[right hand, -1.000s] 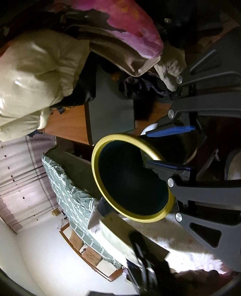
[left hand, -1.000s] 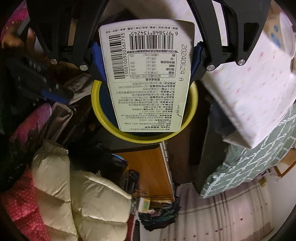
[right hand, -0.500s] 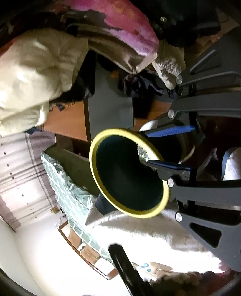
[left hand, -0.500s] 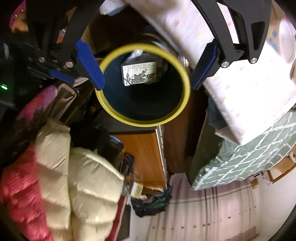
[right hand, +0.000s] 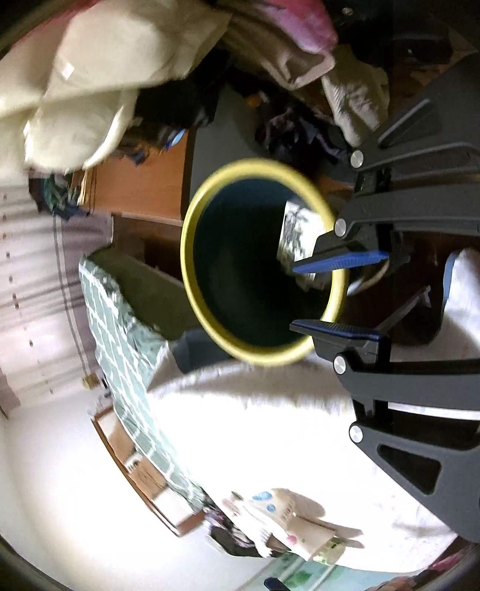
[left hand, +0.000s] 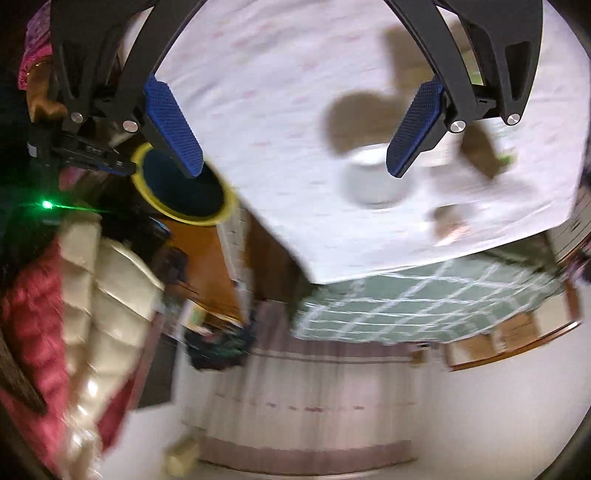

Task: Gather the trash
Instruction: 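Move both tools back to the table toward the foam net sleeve, then grasp the white foam net sleeve with the right tool, then carry the foam sleeve into the bin and open the right tool, then grasp the green coconut-water bottle with the left tool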

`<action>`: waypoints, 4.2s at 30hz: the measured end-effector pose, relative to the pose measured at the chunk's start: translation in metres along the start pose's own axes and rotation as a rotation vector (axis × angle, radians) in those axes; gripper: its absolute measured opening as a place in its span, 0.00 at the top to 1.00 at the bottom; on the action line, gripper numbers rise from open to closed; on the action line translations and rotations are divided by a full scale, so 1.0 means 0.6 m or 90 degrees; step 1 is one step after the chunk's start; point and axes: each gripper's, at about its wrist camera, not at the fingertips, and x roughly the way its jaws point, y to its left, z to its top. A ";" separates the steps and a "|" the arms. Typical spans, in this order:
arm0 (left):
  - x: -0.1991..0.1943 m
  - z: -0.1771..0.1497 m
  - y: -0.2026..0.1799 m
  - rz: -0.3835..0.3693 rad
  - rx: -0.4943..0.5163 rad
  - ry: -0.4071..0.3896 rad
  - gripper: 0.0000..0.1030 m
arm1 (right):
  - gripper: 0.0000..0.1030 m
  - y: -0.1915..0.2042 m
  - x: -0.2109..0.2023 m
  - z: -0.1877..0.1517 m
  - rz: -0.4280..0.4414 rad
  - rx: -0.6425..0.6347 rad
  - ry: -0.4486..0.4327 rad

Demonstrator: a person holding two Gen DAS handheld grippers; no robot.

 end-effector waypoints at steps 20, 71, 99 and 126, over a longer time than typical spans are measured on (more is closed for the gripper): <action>-0.073 -0.150 0.384 0.348 -0.126 -0.024 0.05 | 0.71 0.504 0.072 0.066 0.228 -0.299 0.041; -0.047 -0.148 0.361 0.328 -0.125 -0.023 0.05 | 0.87 0.456 0.015 0.129 0.268 -0.317 -0.105; -0.061 -0.131 0.280 0.295 -0.089 -0.023 0.05 | 0.77 -0.012 0.146 0.066 -0.077 0.028 0.004; 0.019 -0.155 0.213 0.224 -0.091 0.111 0.22 | 0.74 0.009 0.103 0.056 -0.033 0.019 -0.015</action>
